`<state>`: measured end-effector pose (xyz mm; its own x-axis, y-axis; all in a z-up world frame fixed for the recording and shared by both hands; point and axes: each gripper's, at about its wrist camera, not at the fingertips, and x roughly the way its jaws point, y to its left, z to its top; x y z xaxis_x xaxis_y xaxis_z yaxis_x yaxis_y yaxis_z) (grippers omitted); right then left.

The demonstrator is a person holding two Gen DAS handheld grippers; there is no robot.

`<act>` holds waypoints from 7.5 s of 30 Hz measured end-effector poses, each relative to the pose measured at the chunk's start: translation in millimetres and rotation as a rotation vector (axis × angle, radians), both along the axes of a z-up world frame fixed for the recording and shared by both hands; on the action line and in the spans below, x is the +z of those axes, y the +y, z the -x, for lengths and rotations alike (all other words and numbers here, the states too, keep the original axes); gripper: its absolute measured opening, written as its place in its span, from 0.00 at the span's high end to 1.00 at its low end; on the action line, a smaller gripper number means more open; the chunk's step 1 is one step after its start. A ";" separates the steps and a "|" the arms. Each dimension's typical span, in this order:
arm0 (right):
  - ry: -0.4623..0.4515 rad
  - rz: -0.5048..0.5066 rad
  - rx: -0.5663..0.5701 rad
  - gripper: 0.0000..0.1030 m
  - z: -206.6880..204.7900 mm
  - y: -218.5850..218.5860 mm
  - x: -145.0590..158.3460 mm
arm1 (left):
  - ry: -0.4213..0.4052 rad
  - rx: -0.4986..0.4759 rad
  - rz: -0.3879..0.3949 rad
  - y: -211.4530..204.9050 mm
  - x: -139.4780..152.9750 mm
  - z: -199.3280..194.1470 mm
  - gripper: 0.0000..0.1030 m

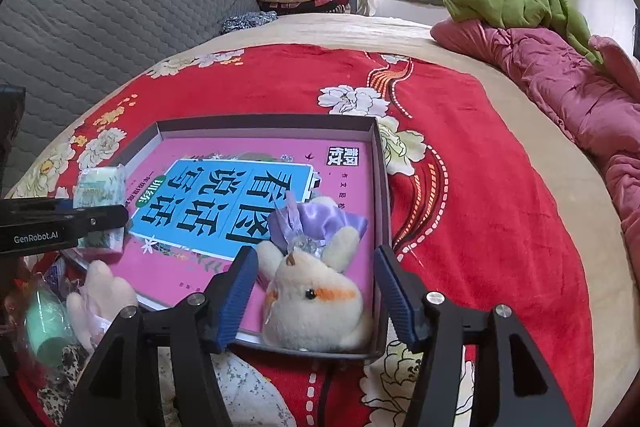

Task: Organize soft objects
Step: 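Lower and release the tissue pack into the pink box while the right tool releases the bunny there, then withdraw both open tools from the box back toward the pile, then grasp the leopard-print scarf with the left tool while the right tool grasps the green Flower tissue pack, then lift the scarf with the left tool while the right tool lifts the green tissue pack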

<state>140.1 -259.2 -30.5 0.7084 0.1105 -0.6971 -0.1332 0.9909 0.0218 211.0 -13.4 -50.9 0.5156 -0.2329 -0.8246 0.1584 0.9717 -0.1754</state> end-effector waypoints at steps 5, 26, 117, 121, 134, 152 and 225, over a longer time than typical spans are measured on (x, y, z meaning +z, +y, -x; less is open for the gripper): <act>-0.017 0.004 -0.007 0.37 0.8 -0.6 3.5 | 0.001 0.002 -0.001 0.3 2.1 1.7 0.56; -0.077 -0.029 -0.051 0.35 4.5 -16.9 17.8 | -0.101 0.011 0.023 15.0 37.0 10.0 0.41; -0.107 -0.076 -0.033 0.31 142.4 -31.3 59.0 | -0.079 -0.045 -0.023 3.9 52.1 200.8 0.27; -0.069 -0.093 -0.043 0.31 145.8 -32.9 53.3 | -0.050 -0.064 -0.031 -2.4 43.5 201.8 0.27; -0.002 -0.097 -0.039 0.31 147.7 -27.5 40.7 | 0.057 -0.104 0.007 -11.2 16.3 195.1 0.27; 0.189 -0.005 -0.064 0.31 130.3 -11.3 -15.7 | 0.133 -0.075 0.067 -12.4 -9.7 178.2 0.27; 0.076 -0.111 -0.114 0.54 130.8 -42.9 15.6 | 0.191 -0.219 0.191 -10.8 4.4 225.7 0.89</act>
